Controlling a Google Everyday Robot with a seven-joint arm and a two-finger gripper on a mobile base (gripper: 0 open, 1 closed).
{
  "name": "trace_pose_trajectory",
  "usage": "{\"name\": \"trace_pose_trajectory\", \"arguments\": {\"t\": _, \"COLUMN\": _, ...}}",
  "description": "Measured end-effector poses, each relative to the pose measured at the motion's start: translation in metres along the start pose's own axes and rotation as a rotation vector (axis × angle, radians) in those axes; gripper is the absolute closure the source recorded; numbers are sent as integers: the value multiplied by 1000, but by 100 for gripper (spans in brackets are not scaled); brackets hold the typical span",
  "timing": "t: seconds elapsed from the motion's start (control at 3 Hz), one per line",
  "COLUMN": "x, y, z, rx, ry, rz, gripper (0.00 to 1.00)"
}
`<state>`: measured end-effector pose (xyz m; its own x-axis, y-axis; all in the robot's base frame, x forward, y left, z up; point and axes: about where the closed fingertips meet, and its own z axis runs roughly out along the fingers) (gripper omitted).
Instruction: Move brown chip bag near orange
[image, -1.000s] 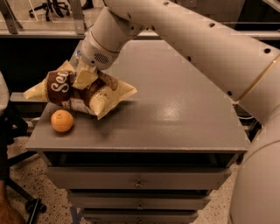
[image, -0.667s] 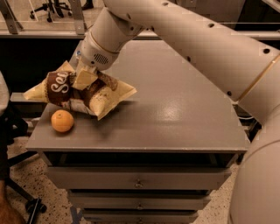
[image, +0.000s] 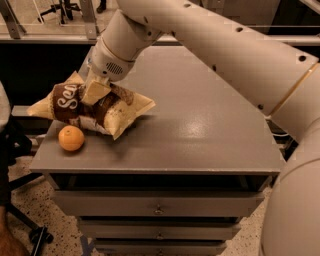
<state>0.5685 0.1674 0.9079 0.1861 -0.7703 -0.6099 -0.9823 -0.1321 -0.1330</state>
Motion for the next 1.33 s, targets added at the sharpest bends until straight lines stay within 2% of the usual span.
{"name": "trace_pose_trajectory", "arguments": {"t": 0.33, "x": -1, "y": 1, "z": 1, "rx": -2, "ry": 0, "rz": -3, "gripper": 1}}
{"name": "trace_pose_trajectory", "arguments": {"t": 0.67, "x": -1, "y": 0, "z": 1, "rx": -1, "ry": 0, "rz": -5, "gripper": 0}}
{"name": "trace_pose_trajectory", "arguments": {"t": 1.0, "x": 0, "y": -1, "z": -27, "rx": 69, "ry": -13, "rz": -11, "gripper": 0}}
{"name": "trace_pose_trajectory", "arguments": {"t": 1.33, "x": 4, "y": 3, "z": -62, "rx": 164, "ry": -12, "rz": -4, "gripper": 0}}
